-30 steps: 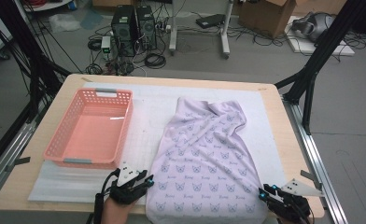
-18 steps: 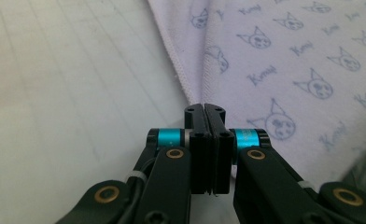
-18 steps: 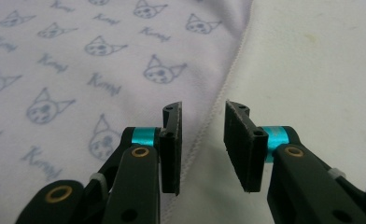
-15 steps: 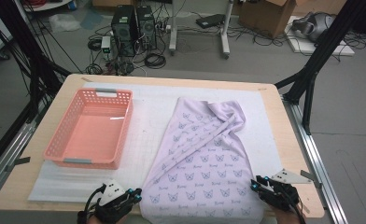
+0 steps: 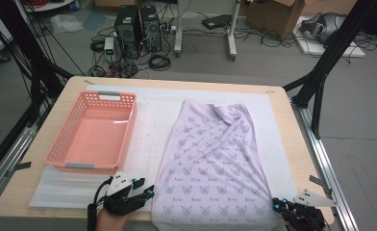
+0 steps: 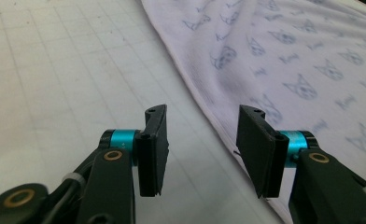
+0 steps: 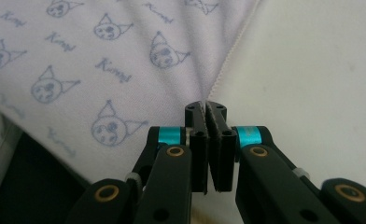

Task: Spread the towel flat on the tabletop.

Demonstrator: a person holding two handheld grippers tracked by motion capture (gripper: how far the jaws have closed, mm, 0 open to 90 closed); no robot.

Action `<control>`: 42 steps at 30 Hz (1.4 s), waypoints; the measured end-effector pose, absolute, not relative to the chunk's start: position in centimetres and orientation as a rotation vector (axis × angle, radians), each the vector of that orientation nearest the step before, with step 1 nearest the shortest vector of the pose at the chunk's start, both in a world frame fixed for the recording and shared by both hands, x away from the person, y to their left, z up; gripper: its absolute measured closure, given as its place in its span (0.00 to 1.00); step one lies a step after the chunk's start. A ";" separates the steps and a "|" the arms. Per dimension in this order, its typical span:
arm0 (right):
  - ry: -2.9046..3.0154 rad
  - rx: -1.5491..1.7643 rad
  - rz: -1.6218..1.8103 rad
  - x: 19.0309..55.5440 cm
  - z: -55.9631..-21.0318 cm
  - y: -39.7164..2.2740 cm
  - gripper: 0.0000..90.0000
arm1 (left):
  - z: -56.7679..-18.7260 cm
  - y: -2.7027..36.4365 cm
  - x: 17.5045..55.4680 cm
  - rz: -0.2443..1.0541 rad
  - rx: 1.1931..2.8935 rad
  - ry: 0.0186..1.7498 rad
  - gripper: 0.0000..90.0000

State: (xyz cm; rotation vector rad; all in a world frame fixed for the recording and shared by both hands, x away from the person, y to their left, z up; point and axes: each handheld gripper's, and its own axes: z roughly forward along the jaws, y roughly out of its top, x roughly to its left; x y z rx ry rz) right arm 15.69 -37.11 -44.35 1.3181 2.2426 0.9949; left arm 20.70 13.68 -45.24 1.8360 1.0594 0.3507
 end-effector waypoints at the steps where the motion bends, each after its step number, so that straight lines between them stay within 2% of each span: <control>1: 2.241 1.319 0.999 15.5 -44.4 -37.3 0.97 | -45.2 13.4 21.2 0.344 1.835 1.064 0.59; 5: 2.204 1.332 1.022 15.7 -44.3 -37.4 0.84 | -45.2 12.1 23.4 0.313 1.860 1.094 0.59; 9: 2.174 1.322 1.048 16.1 -44.0 -37.2 0.81 | -45.1 10.3 24.6 0.332 1.938 1.089 0.61; 10: 2.171 1.317 1.049 16.3 -44.0 -37.1 0.81 | -45.1 10.0 24.6 0.354 1.950 1.082 0.64; 12: 2.168 1.316 1.052 16.5 -44.1 -37.0 0.81 | -45.3 9.6 24.3 0.428 1.968 1.062 0.78; 14: 2.165 1.311 1.051 16.7 -44.1 -36.9 0.81 | -45.2 9.7 24.2 0.411 1.959 1.082 0.95; 18: 2.156 1.313 1.057 17.1 -44.2 -36.9 0.81 | -45.1 10.4 23.1 0.435 1.955 1.112 0.97; 25: 2.147 1.328 1.064 17.6 -44.4 -36.7 0.81 | -45.1 13.0 19.4 0.442 1.953 1.111 0.97; 30: 2.162 1.329 1.092 18.3 -44.4 -35.6 0.79 | -45.3 13.9 18.3 0.426 1.928 1.111 0.95; 34: 2.186 1.305 1.080 19.4 -44.6 -34.2 0.79 | -45.5 14.1 18.8 0.398 1.881 1.092 0.78; 35: 2.189 1.309 1.073 19.8 -44.8 -34.0 0.79 | -45.5 14.1 18.9 0.398 1.871 1.081 0.76; 37: 2.189 1.319 1.070 20.2 -45.0 -33.8 0.89 | -45.3 14.1 19.2 0.396 1.850 1.064 0.70; 38: 2.202 1.325 1.082 20.2 -45.0 -33.8 0.97 | -45.3 14.0 19.4 0.406 1.843 1.055 0.69; 42: 2.204 1.326 1.037 19.4 -44.7 -34.4 0.98 | -45.4 14.0 20.2 0.390 1.828 1.076 0.63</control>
